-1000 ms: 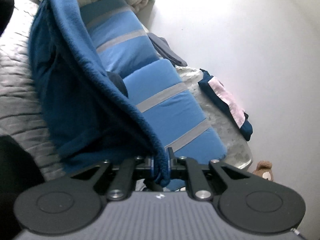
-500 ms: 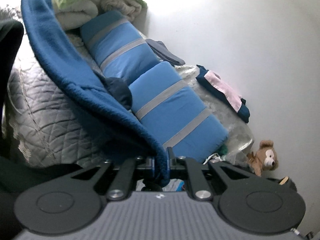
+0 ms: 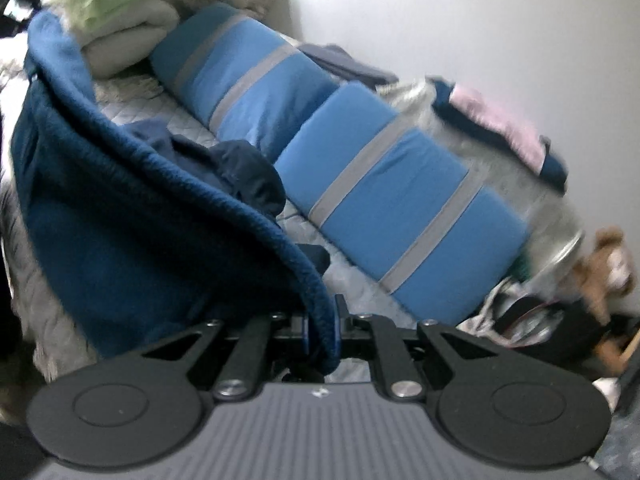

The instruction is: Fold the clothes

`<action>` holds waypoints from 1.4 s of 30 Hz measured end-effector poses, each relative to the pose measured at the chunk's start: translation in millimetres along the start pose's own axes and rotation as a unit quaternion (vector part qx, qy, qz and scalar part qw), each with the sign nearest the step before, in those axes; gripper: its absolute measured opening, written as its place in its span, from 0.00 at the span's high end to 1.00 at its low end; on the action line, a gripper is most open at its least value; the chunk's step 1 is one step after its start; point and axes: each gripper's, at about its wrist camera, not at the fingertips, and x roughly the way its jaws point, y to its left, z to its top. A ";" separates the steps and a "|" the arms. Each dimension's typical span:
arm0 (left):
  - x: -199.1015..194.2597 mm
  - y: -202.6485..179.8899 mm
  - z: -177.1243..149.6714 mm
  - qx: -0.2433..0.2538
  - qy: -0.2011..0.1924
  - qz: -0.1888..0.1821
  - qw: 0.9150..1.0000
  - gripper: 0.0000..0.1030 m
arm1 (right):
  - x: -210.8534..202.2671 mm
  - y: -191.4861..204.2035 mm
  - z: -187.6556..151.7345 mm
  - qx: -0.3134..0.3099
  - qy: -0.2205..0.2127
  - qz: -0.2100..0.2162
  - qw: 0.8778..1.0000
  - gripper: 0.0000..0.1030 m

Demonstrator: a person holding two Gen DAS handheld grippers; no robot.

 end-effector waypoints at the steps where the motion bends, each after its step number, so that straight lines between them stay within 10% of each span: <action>1: 9.7 3.6 -0.9 -0.005 0.006 -0.005 1.000 0.86 | 11.0 -5.6 2.8 0.010 0.005 0.006 1.000 0.89; 25: 202.5 12.7 -54.4 -0.075 0.153 -0.108 0.979 0.83 | 219.5 -36.5 -3.4 0.084 0.132 0.085 0.984 0.88; 31: 208.9 36.0 -70.4 -0.172 0.142 -0.073 0.972 0.55 | 228.7 -41.3 -10.9 0.116 0.141 0.093 0.979 0.56; 34: 200.2 66.3 -93.2 -0.297 0.109 -0.095 0.944 0.37 | 224.8 -56.5 -14.4 0.159 0.128 0.089 0.975 0.18; 39: 207.8 96.0 -145.2 -0.490 0.080 -0.175 0.850 0.29 | 220.1 -88.8 -24.8 0.267 0.101 0.123 0.950 0.07; 42: 225.0 94.8 -163.3 -0.530 0.066 -0.212 0.819 0.29 | 222.6 -100.6 -35.0 0.316 0.091 0.140 0.934 0.06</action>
